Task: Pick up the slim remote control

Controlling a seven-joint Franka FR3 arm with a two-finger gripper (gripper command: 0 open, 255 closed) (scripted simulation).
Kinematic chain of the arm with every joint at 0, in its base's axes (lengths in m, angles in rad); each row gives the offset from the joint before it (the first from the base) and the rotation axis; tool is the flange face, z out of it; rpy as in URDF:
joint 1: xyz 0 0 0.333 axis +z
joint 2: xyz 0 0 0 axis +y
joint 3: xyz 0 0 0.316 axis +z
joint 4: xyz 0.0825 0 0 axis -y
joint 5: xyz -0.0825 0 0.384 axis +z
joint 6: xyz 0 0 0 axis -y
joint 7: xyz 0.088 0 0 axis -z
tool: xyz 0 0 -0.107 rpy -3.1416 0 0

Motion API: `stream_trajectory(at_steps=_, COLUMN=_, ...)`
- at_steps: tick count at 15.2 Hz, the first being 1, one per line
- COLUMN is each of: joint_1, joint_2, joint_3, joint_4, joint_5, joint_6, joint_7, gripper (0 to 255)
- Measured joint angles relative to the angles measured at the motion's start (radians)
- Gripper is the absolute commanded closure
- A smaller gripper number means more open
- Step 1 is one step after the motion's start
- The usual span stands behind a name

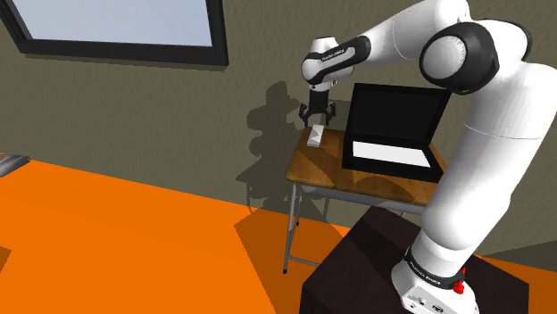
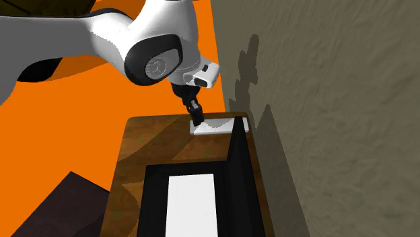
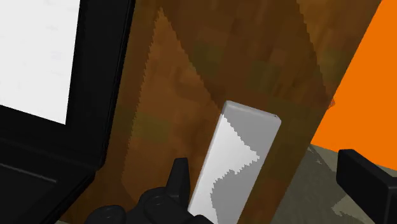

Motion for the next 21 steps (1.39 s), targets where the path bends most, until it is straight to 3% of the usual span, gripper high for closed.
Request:
stream_trajectory(at_steps=8, joint_1=-0.067, joint_2=0.261, joint_3=-0.044, joint_4=0.249, joint_5=0.068, joint_6=-0.002, joint_7=0.047, gripper=0)
stream_trajectory(at_steps=16, joint_1=-0.075, joint_2=0.321, joint_3=-0.043, joint_4=0.228, joint_5=0.081, joint_6=0.077, joint_7=0.046, gripper=0)
stream_trajectory(at_steps=17, joint_1=-0.075, joint_2=0.323, joint_3=-0.043, joint_4=0.228, joint_5=0.081, joint_6=0.079, joint_7=0.047, gripper=255)
stream_trajectory(at_steps=21, joint_1=-0.075, joint_2=0.323, joint_3=-0.043, joint_4=0.228, joint_5=0.082, joint_6=0.081, joint_7=0.047, gripper=255)
